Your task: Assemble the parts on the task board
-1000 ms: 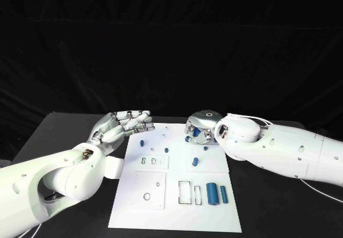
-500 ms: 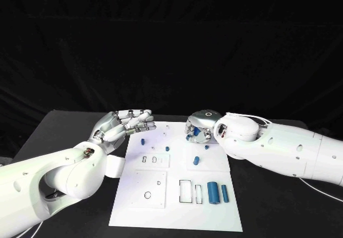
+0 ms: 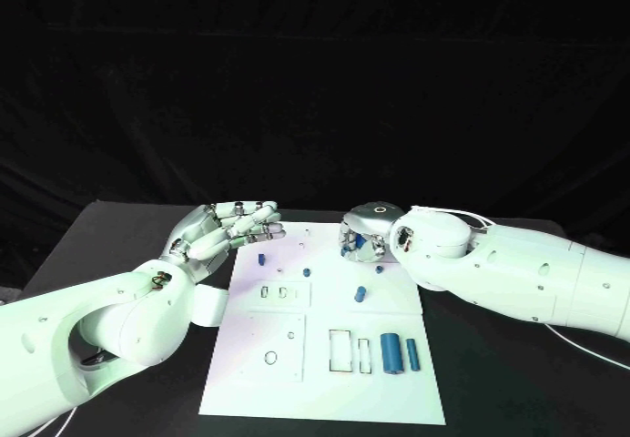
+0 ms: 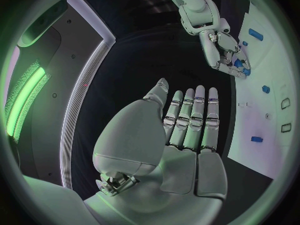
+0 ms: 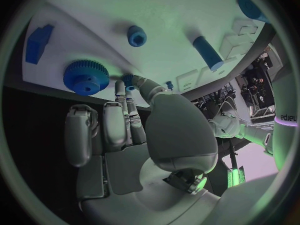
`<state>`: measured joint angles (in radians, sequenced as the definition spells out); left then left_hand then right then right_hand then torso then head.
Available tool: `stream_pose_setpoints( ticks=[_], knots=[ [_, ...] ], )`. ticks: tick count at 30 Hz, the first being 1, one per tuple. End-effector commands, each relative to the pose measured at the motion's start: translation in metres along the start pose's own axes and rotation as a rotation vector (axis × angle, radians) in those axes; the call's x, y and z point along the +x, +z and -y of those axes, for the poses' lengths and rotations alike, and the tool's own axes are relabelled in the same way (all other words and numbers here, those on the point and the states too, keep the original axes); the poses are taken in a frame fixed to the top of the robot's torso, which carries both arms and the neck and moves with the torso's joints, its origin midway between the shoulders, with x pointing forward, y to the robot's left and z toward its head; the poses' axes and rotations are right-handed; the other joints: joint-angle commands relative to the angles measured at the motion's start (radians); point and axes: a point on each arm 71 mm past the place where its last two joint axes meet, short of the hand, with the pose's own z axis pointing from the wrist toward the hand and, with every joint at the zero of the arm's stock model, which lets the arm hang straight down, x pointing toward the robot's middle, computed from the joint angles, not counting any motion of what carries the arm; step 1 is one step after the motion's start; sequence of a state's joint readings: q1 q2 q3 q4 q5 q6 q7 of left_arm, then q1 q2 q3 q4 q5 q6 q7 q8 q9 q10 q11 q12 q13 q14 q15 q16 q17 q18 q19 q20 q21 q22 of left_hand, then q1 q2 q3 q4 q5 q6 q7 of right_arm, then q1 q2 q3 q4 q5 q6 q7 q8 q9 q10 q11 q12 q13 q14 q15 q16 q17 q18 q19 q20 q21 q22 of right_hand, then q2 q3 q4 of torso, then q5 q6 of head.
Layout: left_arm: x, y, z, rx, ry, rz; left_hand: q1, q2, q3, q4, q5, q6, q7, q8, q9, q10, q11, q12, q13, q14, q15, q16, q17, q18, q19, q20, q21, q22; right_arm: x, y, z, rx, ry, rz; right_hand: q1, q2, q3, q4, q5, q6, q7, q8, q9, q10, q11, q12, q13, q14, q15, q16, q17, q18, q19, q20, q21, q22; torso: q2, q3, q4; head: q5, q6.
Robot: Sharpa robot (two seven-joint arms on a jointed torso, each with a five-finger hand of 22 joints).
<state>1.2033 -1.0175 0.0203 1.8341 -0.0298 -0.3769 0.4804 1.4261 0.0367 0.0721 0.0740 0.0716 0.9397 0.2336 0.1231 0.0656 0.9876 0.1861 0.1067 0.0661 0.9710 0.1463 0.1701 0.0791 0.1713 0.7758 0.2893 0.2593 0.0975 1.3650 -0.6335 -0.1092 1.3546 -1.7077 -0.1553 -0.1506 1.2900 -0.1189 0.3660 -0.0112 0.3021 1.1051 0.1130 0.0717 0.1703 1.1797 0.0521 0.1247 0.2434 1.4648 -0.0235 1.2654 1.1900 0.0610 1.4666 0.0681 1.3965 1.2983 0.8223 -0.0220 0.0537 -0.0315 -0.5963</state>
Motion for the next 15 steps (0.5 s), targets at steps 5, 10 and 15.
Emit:
stream_pose_setpoints(
  ticks=[5, 10, 15],
  knots=[
    [0.0034, -0.0004, 0.0015, 0.003, -0.013, -0.027, -0.011, 0.000, 0.001, -0.003, 0.007, 0.003, 0.007, -0.007, -0.001, 0.002, 0.005, -0.005, -0.002, 0.001, 0.009, -0.008, -0.002, 0.008, 0.005, 0.000, -0.004, -0.002, 0.0021, 0.0015, 0.0026, 0.013, -0.012, -0.026, 0.016, 0.009, 0.015, 0.001, 0.007, 0.019, -0.002, 0.010, 0.007, 0.013, -0.001, 0.006, 0.002, 0.053, -0.007, 0.009, 0.003, -0.006, 0.007, 0.004, 0.007, 0.004, 0.003, -0.0007, 0.0003, -0.002, -0.001],
    [0.0028, -0.0005, 0.0017, 0.001, -0.014, -0.025, -0.012, 0.002, 0.002, -0.003, 0.007, 0.002, 0.008, -0.009, -0.001, 0.002, 0.005, -0.008, -0.002, 0.001, 0.009, -0.010, -0.002, 0.007, 0.003, 0.000, -0.006, -0.003, 0.0001, 0.0014, 0.0007, 0.002, -0.007, 0.001, 0.031, 0.021, 0.032, -0.005, -0.007, 0.037, -0.004, 0.017, 0.014, 0.025, -0.005, 0.008, 0.005, 0.051, -0.010, 0.013, 0.006, -0.006, 0.006, 0.003, 0.008, 0.005, 0.002, -0.0006, 0.0003, -0.001, -0.003],
    [0.0021, -0.0005, 0.0016, 0.000, -0.016, -0.023, -0.012, 0.002, 0.003, -0.003, 0.007, 0.002, 0.009, -0.010, -0.001, 0.001, 0.006, -0.009, -0.002, 0.001, 0.010, -0.011, -0.003, 0.007, 0.002, 0.000, -0.006, -0.004, -0.0047, -0.0021, -0.0031, -0.012, 0.016, 0.058, 0.038, 0.024, 0.044, -0.010, 0.001, 0.049, -0.005, 0.021, 0.020, 0.030, -0.006, 0.006, 0.007, 0.050, -0.011, 0.015, 0.005, -0.006, 0.005, 0.001, 0.010, 0.007, 0.003, -0.0010, 0.0008, 0.003, -0.001]
  ],
)
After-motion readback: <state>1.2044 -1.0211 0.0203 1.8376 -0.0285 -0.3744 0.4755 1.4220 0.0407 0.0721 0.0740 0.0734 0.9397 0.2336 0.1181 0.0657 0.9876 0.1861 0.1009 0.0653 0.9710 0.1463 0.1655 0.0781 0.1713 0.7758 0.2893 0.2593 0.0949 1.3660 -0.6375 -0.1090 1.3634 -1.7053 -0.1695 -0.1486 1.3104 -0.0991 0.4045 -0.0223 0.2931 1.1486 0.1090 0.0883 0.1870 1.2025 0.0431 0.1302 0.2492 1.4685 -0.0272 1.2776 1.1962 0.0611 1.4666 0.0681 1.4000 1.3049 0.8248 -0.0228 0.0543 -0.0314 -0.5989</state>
